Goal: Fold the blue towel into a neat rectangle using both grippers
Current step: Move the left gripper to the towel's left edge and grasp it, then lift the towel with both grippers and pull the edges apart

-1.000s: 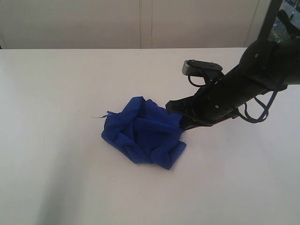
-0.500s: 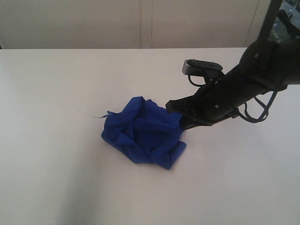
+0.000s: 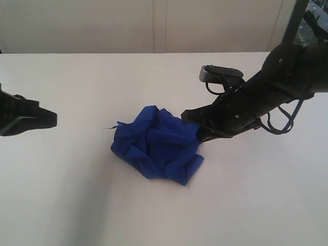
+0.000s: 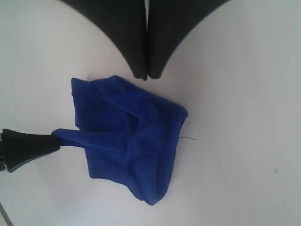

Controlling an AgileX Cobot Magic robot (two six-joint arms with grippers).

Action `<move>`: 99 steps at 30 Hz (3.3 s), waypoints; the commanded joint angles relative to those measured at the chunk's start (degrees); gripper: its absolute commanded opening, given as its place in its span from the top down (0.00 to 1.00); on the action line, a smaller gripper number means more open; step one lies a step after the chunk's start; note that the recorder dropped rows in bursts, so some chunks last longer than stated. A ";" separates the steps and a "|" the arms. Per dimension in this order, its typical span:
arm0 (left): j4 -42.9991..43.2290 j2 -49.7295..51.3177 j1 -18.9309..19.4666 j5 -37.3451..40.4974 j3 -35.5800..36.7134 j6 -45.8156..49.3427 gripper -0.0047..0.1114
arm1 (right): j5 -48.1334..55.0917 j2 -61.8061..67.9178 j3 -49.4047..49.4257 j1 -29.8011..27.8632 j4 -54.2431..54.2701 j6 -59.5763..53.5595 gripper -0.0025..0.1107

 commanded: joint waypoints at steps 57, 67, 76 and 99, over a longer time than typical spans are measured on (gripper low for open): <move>-23.07 42.74 -9.09 10.62 -21.98 19.89 0.96 | -8.16 -0.54 4.42 0.11 -0.46 -0.34 0.98; -19.15 35.77 -8.97 15.66 -21.98 21.72 0.96 | -10.03 -7.09 4.42 0.00 -2.03 -0.34 0.98; -5.81 25.44 -8.97 15.12 -21.98 10.21 0.96 | -5.17 -17.25 5.30 0.00 -12.25 1.30 0.98; 23.02 -1.25 -8.97 16.60 -16.86 -8.85 0.96 | 14.58 -38.21 6.99 0.00 -42.18 22.48 0.98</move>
